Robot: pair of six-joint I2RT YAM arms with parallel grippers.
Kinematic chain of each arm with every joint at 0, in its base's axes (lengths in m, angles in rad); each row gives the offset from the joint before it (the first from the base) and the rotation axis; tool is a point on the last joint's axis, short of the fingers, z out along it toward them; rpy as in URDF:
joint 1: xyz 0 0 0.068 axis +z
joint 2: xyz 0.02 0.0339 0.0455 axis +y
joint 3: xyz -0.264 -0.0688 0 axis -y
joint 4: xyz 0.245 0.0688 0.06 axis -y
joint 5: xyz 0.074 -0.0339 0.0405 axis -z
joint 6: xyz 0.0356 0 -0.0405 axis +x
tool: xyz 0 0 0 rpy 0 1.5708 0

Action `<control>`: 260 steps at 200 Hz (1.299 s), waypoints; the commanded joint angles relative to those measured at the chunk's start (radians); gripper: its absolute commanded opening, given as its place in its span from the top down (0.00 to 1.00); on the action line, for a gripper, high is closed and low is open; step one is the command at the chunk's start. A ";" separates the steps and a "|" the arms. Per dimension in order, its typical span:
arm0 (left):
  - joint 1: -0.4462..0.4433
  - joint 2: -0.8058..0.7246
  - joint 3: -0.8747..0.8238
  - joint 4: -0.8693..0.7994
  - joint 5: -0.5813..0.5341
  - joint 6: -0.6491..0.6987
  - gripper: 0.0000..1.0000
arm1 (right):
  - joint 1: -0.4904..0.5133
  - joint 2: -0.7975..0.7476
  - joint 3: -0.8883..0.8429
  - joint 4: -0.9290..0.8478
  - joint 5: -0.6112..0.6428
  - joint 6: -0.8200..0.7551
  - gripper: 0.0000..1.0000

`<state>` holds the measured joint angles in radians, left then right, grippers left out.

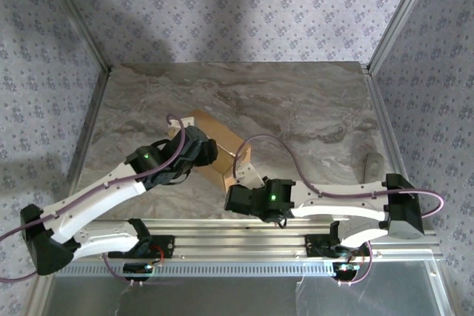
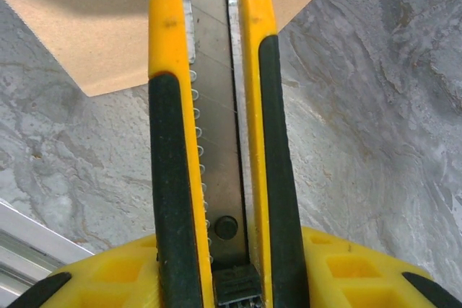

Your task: Unpack the express box

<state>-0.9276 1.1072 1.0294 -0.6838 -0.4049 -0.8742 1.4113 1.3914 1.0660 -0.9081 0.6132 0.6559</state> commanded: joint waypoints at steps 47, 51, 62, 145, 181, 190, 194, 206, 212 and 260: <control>0.004 0.009 -0.124 0.186 -0.024 -0.045 0.30 | 0.009 0.032 0.040 0.005 -0.072 -0.045 1.00; 0.005 0.013 -0.123 0.180 -0.029 -0.048 0.29 | 0.008 0.031 0.040 0.006 -0.075 -0.054 1.00; 0.004 0.018 -0.121 0.166 -0.043 -0.056 0.29 | 0.007 0.025 0.040 0.005 -0.082 -0.055 1.00; 0.012 0.050 -0.101 0.112 -0.101 -0.063 0.29 | 0.012 -0.069 -0.001 -0.068 -0.093 -0.035 1.00; 0.010 0.063 -0.081 0.106 -0.097 -0.053 0.29 | 0.015 -0.120 -0.016 -0.104 -0.072 0.003 1.00; 0.009 0.060 -0.081 0.116 -0.088 -0.046 0.29 | 0.016 -0.135 -0.023 -0.109 -0.067 0.012 1.00; 0.008 0.059 -0.080 0.122 -0.083 -0.040 0.29 | 0.015 -0.143 -0.026 -0.112 -0.066 0.015 1.00; 0.001 0.054 -0.075 0.130 -0.077 -0.031 0.29 | 0.016 -0.164 -0.036 -0.118 -0.058 0.030 1.00; -0.002 0.053 -0.068 0.132 -0.075 -0.026 0.29 | 0.017 -0.176 -0.041 -0.120 -0.052 0.037 1.00; -0.043 0.009 0.027 0.119 -0.017 0.025 0.24 | 0.011 -0.243 -0.035 -0.126 -0.001 0.073 1.00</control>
<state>-0.9516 1.1534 0.9771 -0.5392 -0.4637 -0.8906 1.4208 1.1809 1.0252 -1.0023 0.5514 0.6865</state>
